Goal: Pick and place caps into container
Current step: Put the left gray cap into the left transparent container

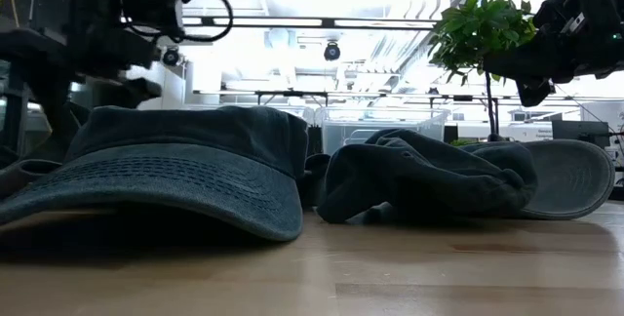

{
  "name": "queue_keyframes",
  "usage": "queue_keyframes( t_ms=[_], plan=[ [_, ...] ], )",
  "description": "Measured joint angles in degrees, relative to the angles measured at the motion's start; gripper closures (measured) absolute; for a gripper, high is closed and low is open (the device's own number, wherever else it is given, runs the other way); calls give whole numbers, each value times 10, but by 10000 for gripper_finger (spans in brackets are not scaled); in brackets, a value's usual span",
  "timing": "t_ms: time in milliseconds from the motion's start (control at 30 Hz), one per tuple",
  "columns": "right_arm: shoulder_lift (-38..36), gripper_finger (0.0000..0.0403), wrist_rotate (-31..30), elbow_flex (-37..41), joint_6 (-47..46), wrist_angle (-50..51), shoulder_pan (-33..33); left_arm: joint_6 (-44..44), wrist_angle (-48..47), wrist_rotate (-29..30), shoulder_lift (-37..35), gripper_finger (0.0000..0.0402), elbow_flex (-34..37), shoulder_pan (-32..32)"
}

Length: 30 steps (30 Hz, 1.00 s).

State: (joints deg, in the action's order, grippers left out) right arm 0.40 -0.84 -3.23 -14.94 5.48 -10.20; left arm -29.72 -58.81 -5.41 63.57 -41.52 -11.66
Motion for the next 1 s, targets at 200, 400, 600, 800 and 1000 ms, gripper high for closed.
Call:
queue_keyframes(
  t_ms=[200, 400, 600, 800, 1000],
  plan=[
    [0, 402, 0, 0, 0, 0, 0, 7, 37, -5, 1, 87, 19, -12],
    [0, 402, 0, 0, 0, 0, 0, 15, 50, -3, 1, 87, 32, -11],
    [0, 402, 0, 0, 0, -1, 0, 16, 58, 18, 1, 92, 32, -11],
    [0, 402, 0, 0, 0, -1, 0, 16, 70, -4, 4, 124, 32, -11],
    [0, 402, 0, 0, 0, -1, 0, 30, 89, -5, 26, 155, 32, -11]
  ],
)
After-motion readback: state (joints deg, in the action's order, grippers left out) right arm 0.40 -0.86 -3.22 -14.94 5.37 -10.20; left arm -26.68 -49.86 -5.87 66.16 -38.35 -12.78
